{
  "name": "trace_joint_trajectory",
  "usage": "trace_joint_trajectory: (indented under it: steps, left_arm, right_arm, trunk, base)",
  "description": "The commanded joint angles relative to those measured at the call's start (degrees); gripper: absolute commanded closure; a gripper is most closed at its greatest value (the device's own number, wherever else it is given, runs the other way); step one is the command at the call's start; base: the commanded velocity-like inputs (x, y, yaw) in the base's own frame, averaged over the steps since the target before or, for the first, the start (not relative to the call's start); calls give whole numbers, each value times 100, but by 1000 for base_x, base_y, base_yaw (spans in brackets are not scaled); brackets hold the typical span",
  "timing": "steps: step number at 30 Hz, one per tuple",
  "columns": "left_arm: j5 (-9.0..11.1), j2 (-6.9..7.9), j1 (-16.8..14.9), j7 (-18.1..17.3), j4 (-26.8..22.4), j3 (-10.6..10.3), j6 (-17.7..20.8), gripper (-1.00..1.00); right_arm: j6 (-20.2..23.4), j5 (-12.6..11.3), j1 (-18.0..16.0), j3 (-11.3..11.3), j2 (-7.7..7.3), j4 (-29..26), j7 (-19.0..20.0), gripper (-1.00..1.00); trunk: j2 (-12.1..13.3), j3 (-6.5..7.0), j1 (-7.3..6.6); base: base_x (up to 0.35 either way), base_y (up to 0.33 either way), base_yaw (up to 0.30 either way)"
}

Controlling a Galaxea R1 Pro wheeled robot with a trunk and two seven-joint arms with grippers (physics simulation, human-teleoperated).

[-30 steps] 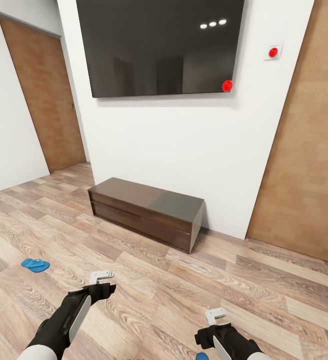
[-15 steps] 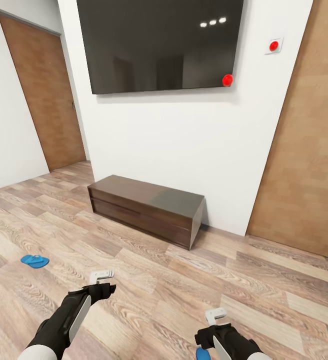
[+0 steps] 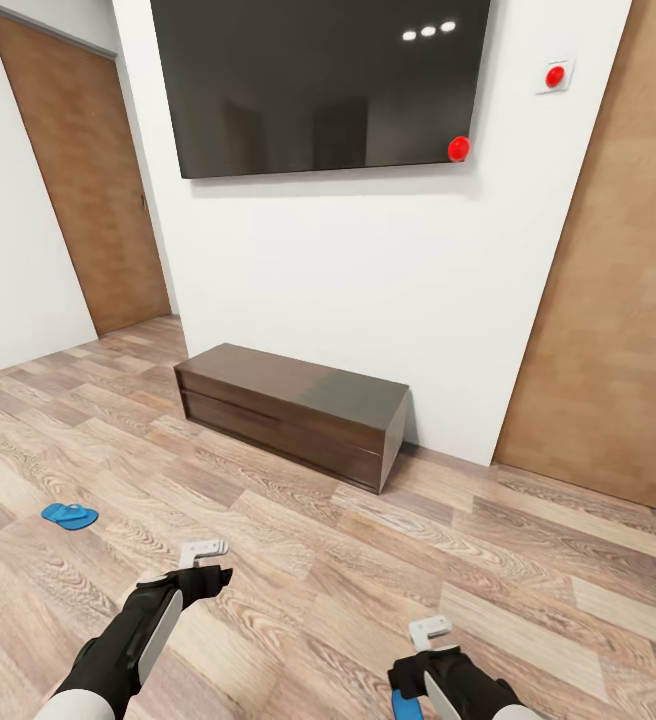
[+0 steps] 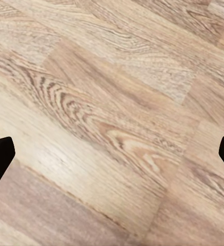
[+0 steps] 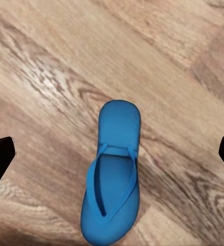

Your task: In the bedroom, move the book from the bed onto either nightstand, and place the two sandals side by side next to the bed.

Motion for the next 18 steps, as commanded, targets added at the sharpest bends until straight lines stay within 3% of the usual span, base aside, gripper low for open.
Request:
trace_joint_trajectory:
  steps: [1, 5, 18]
  left_arm:
    - [47, 0, -1, -2, -8, 5, 33, -100]
    - [47, 0, -1, -2, -9, 5, 33, -100]
    - [46, 0, -1, -2, -14, 5, 33, -100]
  right_arm:
    - [42, 42, -1, 28, -1, -12, -6, -100]
    - [56, 40, -1, 24, 20, -8, -10, -100]
    - [79, 40, -1, 20, 43, 28, -15, -100]
  trunk:
    - [-2, -6, -1]
    - [-2, -6, -1]
    - [-20, -294, 32]
  base:
    - [0, 0, 0]
    - [0, 0, 0]
    - [0, 0, 0]
